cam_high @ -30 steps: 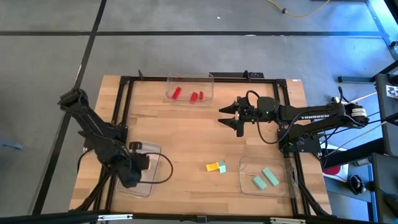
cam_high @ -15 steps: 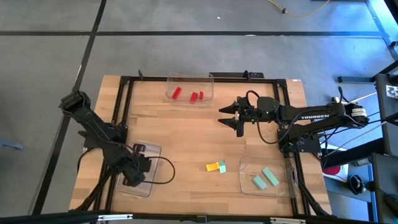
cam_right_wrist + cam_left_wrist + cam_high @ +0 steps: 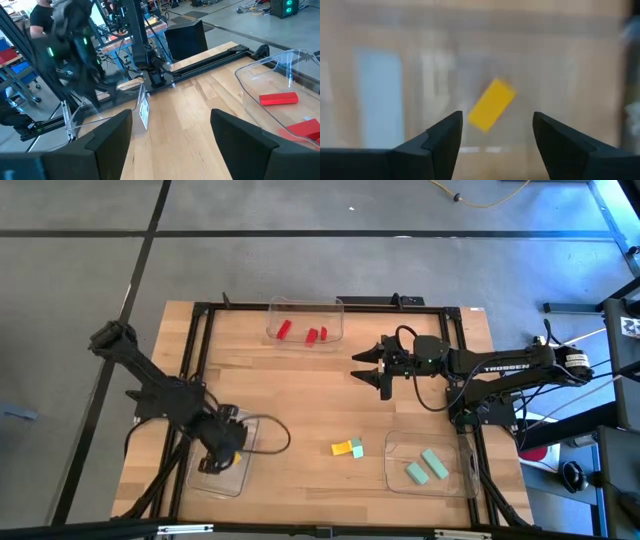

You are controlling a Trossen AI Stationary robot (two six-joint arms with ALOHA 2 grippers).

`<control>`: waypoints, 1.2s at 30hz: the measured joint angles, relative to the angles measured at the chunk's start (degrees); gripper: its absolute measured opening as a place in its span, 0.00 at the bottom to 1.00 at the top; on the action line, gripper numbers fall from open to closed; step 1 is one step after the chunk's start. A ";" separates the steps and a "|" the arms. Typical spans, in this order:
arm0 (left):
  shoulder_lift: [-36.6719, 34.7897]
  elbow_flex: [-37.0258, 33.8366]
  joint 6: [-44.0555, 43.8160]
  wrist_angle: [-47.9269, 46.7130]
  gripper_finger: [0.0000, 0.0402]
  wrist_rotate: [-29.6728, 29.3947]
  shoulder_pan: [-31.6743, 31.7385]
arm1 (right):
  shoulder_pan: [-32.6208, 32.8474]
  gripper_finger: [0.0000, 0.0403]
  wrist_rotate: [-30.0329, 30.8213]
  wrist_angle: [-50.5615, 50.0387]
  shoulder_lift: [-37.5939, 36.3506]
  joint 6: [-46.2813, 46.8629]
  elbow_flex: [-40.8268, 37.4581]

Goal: Sort & place blocks by color
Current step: Put the top yellow block in the left transparent bin

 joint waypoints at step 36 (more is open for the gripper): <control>-14.26 -23.53 10.50 94.12 0.56 -6.00 41.32 | -2.68 0.68 13.43 -44.64 2.57 31.74 14.21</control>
